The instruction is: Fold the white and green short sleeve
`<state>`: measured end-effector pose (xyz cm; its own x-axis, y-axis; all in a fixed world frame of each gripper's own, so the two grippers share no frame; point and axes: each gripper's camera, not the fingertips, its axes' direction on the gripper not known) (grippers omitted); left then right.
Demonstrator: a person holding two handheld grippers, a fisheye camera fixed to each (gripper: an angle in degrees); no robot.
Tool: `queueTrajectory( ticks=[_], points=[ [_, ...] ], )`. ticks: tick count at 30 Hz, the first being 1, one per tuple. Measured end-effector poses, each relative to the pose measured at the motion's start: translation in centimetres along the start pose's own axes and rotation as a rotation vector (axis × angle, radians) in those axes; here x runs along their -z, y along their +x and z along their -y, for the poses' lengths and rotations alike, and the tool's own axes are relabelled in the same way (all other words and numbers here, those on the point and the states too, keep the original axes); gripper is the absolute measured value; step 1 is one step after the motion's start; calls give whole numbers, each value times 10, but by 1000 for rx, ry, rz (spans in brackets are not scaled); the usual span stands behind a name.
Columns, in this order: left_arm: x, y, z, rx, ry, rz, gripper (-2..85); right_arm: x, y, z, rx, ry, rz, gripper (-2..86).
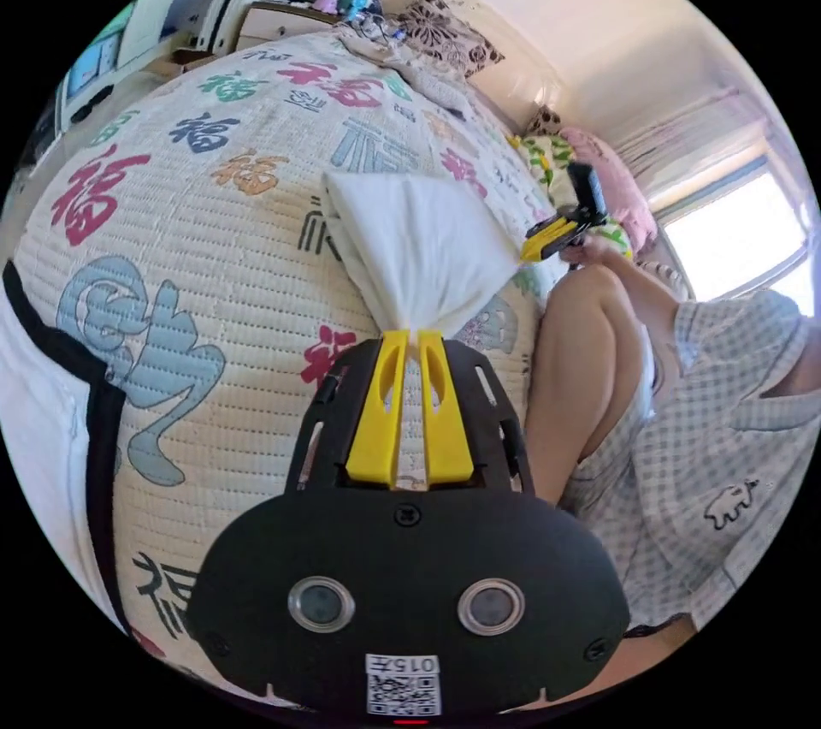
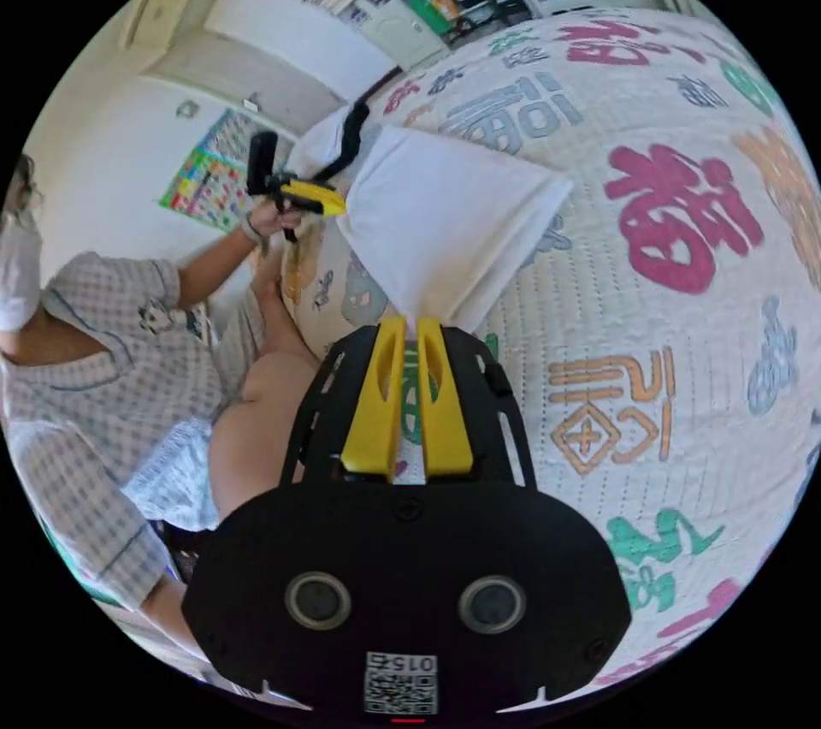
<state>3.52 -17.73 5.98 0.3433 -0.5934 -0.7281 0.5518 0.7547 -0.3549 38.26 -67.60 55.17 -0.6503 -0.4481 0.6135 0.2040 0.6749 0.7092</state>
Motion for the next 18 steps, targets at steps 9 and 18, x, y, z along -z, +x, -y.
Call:
queueTrajectory(
  ticks=[9,18],
  points=[
    [-10,-68,23,225,175,-265,145,21,43,-14,-185,149,204,145],
    [-56,-52,64,193,96,-342,117,-1,27,-7,-172,71,328,77]
  ],
)
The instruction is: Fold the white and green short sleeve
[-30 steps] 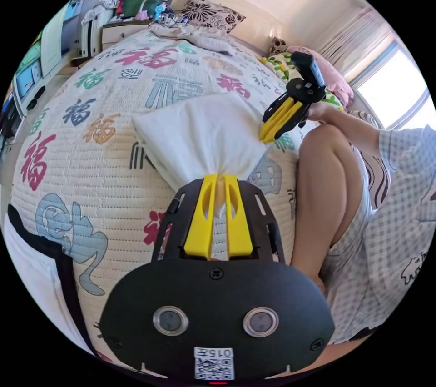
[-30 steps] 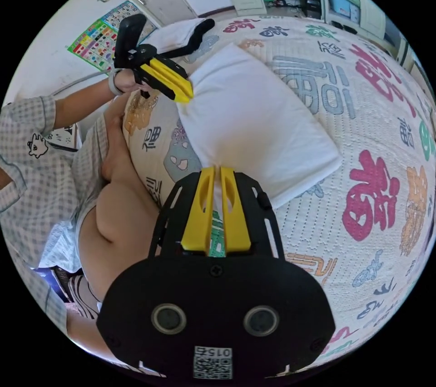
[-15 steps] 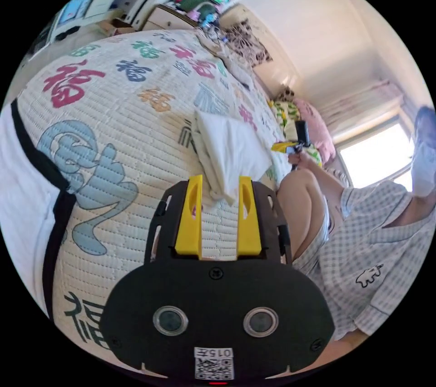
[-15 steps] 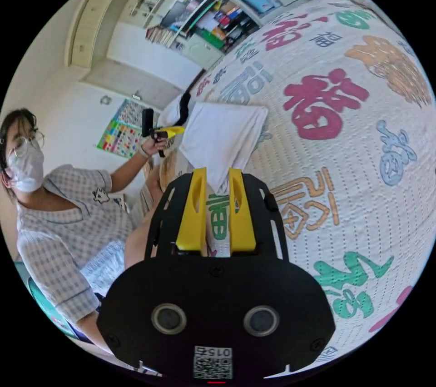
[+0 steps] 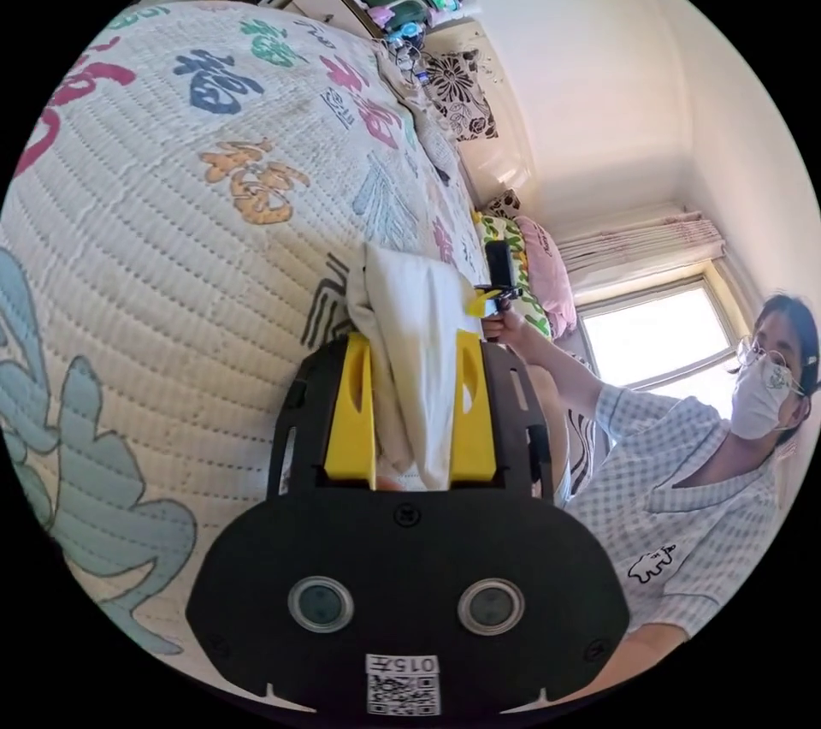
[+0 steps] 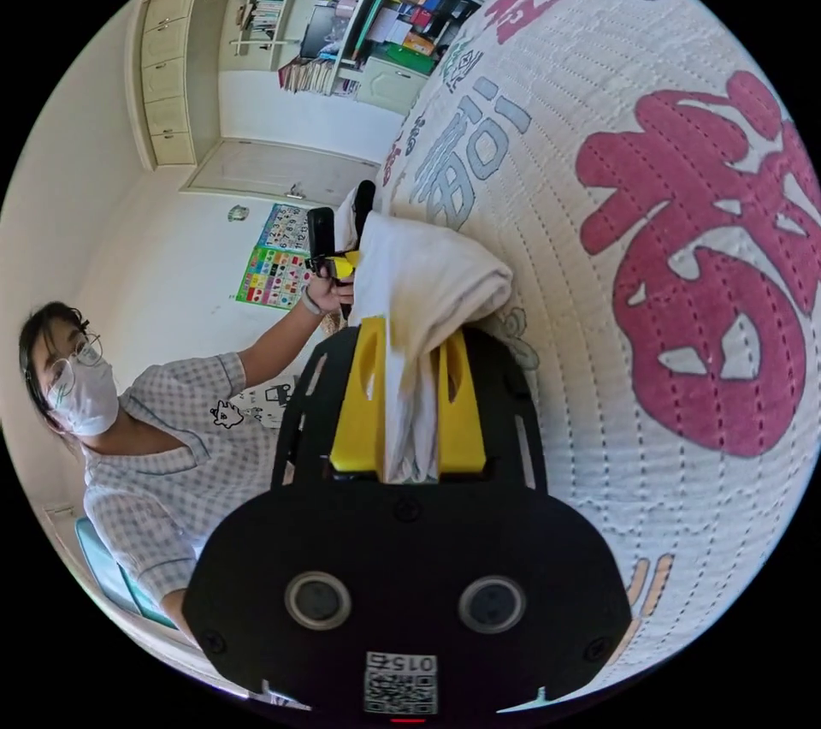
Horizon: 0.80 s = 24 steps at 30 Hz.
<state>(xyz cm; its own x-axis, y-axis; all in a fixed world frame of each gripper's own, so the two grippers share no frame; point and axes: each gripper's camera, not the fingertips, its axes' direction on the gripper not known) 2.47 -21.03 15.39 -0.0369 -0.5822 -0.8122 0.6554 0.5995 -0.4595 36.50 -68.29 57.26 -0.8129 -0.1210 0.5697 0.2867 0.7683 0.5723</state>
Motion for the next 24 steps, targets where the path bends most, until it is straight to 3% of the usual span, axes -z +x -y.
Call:
queueTrajectory(
  ticks=[6,12,16,24],
  points=[
    [-9,30,10,-7,-9,-102,45,16,-50,-36,25,59,5,48],
    [-22,153,20,-203,-51,-194,39,66,-171,-129,140,198,-50,46],
    [-80,243,7,-328,-191,-275,37,84,-239,-241,107,289,-163,45],
    [-262,338,-59,-317,-545,-473,40,56,-292,-465,-182,504,-348,43]
  ],
)
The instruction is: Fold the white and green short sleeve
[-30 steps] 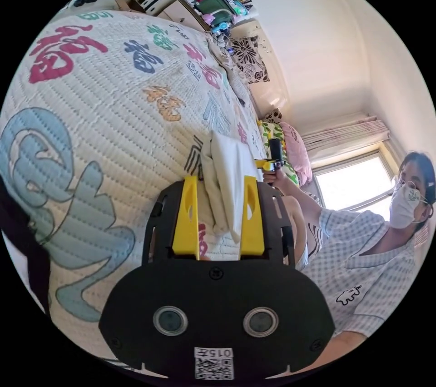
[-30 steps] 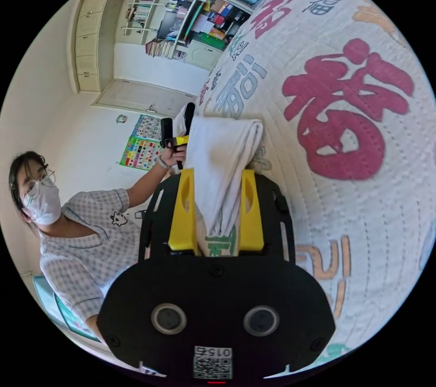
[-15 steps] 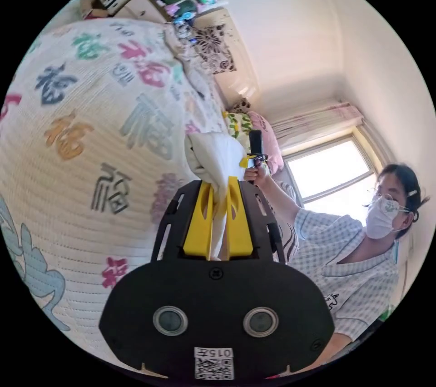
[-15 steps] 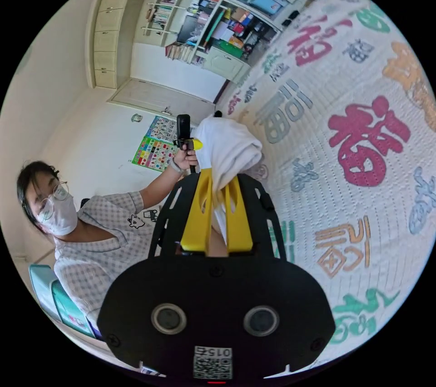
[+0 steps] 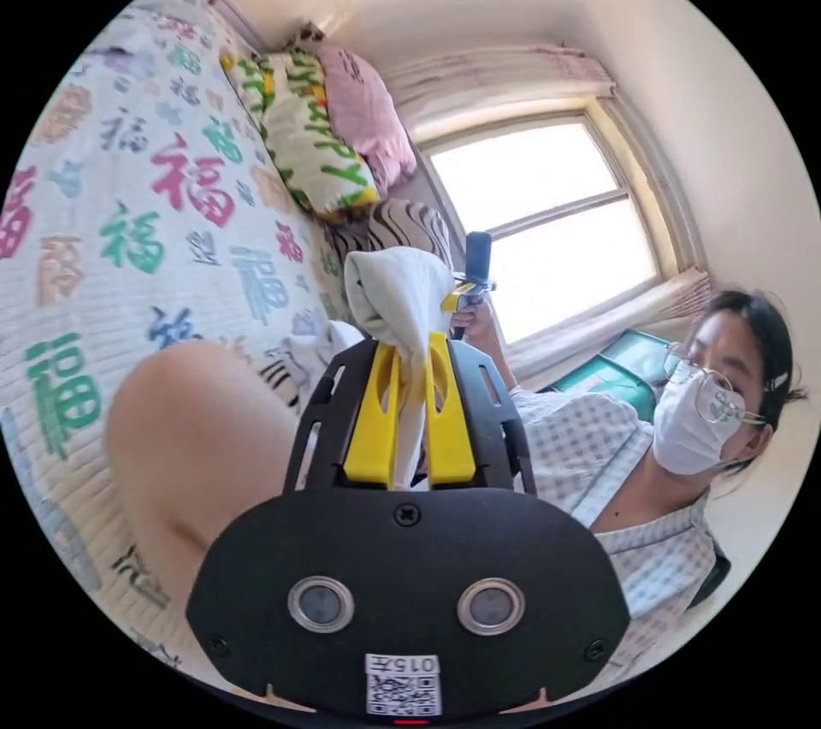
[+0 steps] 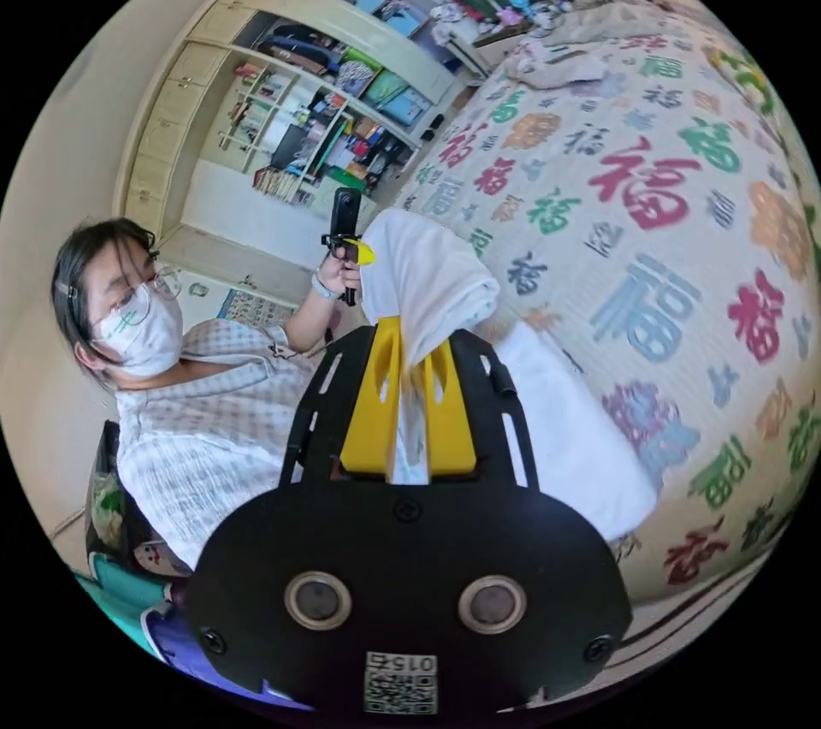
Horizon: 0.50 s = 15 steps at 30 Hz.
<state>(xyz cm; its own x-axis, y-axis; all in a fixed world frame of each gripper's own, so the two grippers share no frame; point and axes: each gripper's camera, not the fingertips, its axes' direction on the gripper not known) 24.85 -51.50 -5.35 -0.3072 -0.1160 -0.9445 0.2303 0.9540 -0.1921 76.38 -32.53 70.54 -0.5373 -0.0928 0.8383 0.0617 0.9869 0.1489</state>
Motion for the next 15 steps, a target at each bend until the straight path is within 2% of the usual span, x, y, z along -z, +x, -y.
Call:
queueTrajectory(
  ticks=[4,6,8,10,13,15],
  points=[
    [-108,-10,14,30,-190,-8,42,-1,33,-100,-230,83,-42,43],
    [-143,-21,14,64,-269,58,42,-20,58,-128,-340,74,-44,41],
    [-170,-33,8,93,-338,178,42,-57,83,-149,-438,-8,-126,33],
    [-174,-36,1,112,-339,176,41,-80,92,-159,-452,-36,-142,29],
    [-171,-29,-13,116,-314,182,40,-101,90,-176,-440,61,-49,24],
    [-170,-19,-19,94,-307,200,37,-114,85,-182,-456,48,-77,21]
  ],
)
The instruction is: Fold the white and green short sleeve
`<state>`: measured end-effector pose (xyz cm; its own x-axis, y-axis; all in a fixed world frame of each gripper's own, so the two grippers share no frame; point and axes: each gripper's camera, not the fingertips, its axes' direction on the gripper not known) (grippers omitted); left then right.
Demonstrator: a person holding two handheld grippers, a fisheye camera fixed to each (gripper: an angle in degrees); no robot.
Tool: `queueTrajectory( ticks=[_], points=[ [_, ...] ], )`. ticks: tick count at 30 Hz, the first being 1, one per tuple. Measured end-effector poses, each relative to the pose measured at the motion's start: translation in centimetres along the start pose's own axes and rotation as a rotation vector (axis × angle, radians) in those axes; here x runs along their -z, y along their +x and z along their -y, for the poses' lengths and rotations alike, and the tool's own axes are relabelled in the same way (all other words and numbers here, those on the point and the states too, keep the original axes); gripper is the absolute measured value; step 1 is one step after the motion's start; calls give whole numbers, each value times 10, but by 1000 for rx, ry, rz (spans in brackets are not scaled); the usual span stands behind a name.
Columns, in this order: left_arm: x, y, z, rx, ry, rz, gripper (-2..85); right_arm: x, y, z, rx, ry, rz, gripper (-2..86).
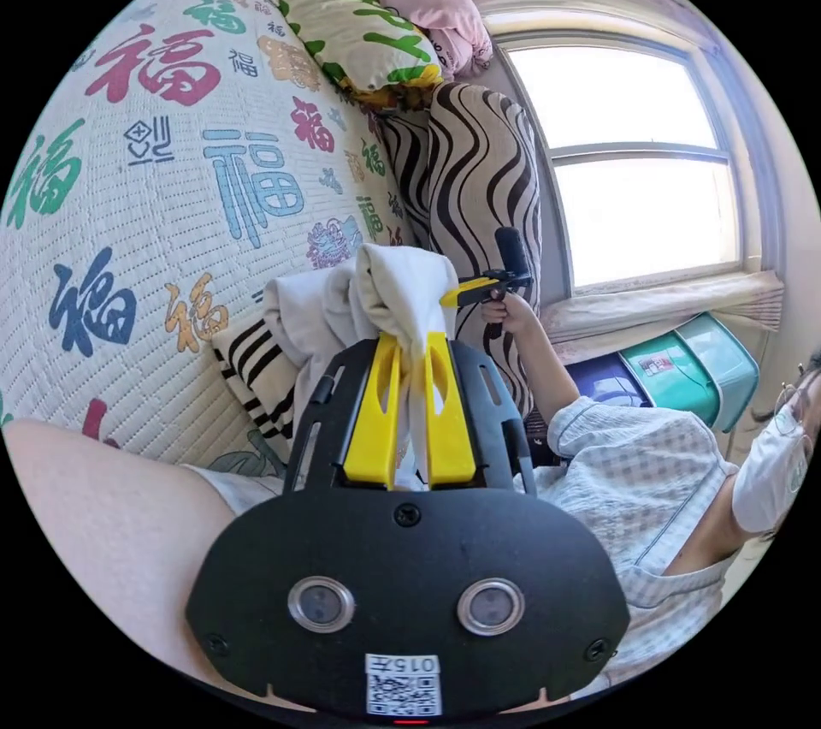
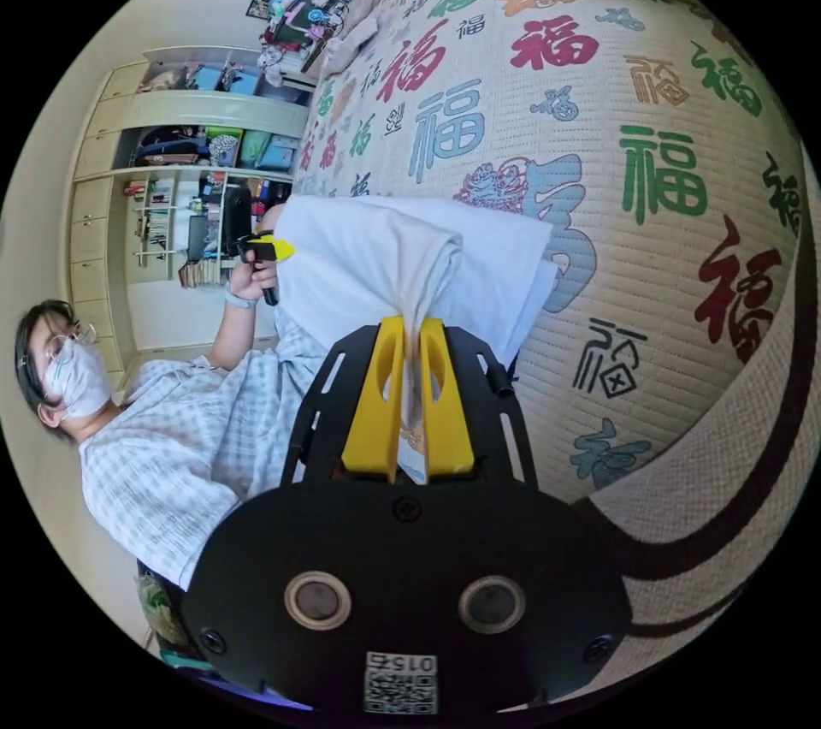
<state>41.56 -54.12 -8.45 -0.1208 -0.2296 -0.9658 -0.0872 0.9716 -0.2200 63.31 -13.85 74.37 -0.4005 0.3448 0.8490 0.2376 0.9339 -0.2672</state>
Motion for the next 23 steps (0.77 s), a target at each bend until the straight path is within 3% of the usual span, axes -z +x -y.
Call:
queueTrajectory(
  ticks=[3,7,11,13,15,17,18,20,23],
  points=[
    [7,17,-20,-40,26,73,22,-19,-24,-9,-19,-42,-205,13],
    [50,38,-77,-98,198,188,-5,-50,-103,-12,71,-47,-653,1],
    [115,45,-177,-61,485,353,-8,-95,-198,-5,166,168,-1329,-5],
    [141,49,-234,8,643,475,-8,-130,-244,1,337,270,-1385,-5],
    [163,56,-299,100,816,655,-8,-172,-289,9,546,321,-1289,-5],
    [178,72,-386,287,1008,980,-6,-238,-345,18,835,372,-1002,-4],
    [179,78,-406,332,1034,1065,-5,-255,-358,20,903,387,-908,-3],
    [178,97,-475,523,1083,1369,4,-328,-410,20,1168,407,-474,3],
    [173,105,-544,712,1085,1558,52,-443,-474,27,1329,281,-165,33]
  ],
)
